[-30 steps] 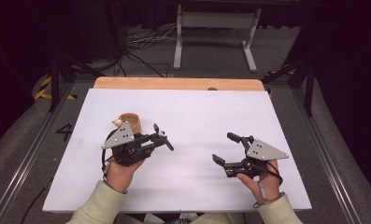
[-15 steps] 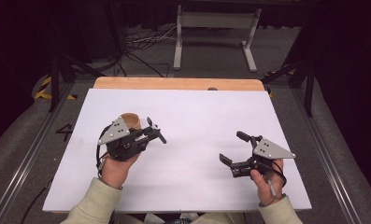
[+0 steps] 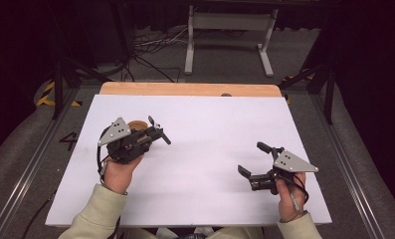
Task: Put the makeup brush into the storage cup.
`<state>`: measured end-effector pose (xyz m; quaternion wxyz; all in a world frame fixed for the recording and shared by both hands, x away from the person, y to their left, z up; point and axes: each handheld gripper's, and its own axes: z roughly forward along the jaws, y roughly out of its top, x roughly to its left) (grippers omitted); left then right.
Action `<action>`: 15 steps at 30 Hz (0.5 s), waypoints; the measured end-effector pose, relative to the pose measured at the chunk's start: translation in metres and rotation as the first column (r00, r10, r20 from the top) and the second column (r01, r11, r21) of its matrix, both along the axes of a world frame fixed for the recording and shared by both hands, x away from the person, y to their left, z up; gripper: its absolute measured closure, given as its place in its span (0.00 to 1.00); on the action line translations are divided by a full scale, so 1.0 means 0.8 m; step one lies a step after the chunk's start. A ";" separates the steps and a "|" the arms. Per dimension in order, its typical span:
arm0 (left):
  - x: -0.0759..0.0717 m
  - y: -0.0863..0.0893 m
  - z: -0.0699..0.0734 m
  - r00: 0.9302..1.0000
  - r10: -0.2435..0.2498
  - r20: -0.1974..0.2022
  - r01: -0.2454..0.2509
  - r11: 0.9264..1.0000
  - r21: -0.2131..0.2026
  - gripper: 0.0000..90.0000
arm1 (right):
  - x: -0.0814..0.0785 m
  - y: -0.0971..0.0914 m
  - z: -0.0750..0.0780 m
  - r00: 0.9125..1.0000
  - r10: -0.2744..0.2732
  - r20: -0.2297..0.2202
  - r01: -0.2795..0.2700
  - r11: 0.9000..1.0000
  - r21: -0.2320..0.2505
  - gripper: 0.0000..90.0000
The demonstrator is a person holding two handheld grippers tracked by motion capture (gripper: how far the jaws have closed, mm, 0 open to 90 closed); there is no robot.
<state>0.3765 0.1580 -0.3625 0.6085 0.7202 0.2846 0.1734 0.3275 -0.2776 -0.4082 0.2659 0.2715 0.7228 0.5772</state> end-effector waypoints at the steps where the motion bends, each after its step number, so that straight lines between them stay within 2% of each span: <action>1: 0.001 0.001 0.000 1.000 0.005 -0.004 -0.005 1.000 -0.002 0.86 | 0.000 -0.001 0.000 1.000 -0.003 0.000 0.003 1.000 0.002 0.01; 8: 0.007 0.006 0.000 0.998 0.057 0.009 -0.057 0.998 0.008 0.86 | -0.001 -0.007 -0.004 1.000 -0.021 -0.008 0.021 1.000 -0.002 0.01; 15: 0.014 0.017 0.001 0.993 0.121 0.012 -0.121 0.993 0.002 0.86 | 0.000 -0.010 -0.008 0.999 -0.030 -0.013 0.030 1.000 -0.006 0.01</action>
